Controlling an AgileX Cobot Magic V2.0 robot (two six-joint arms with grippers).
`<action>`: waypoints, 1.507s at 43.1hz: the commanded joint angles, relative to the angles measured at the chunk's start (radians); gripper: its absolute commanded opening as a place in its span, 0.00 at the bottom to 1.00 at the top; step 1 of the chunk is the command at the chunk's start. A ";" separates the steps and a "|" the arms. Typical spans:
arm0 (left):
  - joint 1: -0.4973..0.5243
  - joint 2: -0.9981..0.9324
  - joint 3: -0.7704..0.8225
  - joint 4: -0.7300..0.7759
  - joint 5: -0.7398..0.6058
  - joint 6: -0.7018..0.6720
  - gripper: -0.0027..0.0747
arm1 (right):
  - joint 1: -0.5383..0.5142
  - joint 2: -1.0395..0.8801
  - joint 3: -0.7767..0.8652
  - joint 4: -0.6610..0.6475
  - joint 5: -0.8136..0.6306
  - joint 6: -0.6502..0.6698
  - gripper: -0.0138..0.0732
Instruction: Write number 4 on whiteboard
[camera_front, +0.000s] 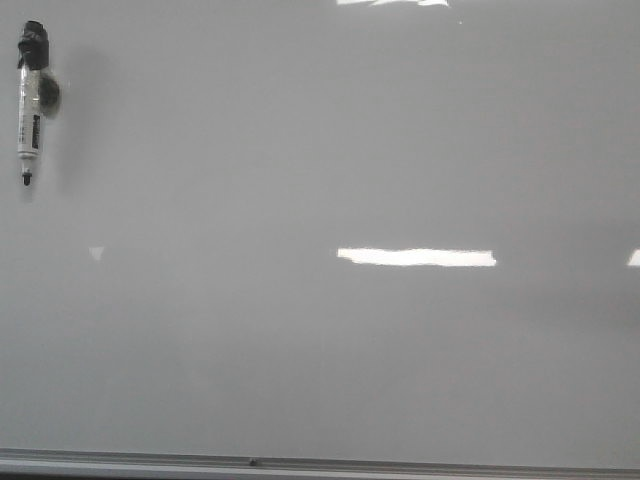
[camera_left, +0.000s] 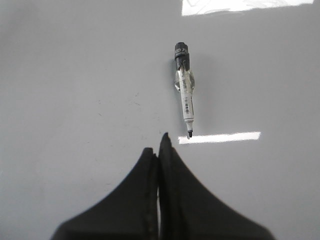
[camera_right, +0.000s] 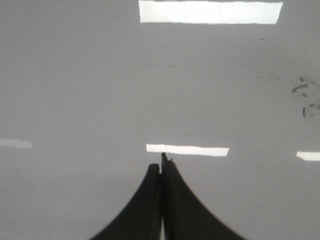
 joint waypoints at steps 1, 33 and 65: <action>-0.007 -0.015 0.006 0.000 -0.082 -0.005 0.01 | -0.005 -0.017 -0.020 -0.001 -0.072 -0.005 0.08; -0.007 -0.015 0.004 0.000 -0.101 -0.005 0.01 | -0.005 -0.017 -0.020 -0.001 -0.075 -0.005 0.08; -0.007 0.126 -0.499 0.000 0.100 -0.003 0.01 | -0.005 0.059 -0.463 -0.001 0.282 -0.005 0.08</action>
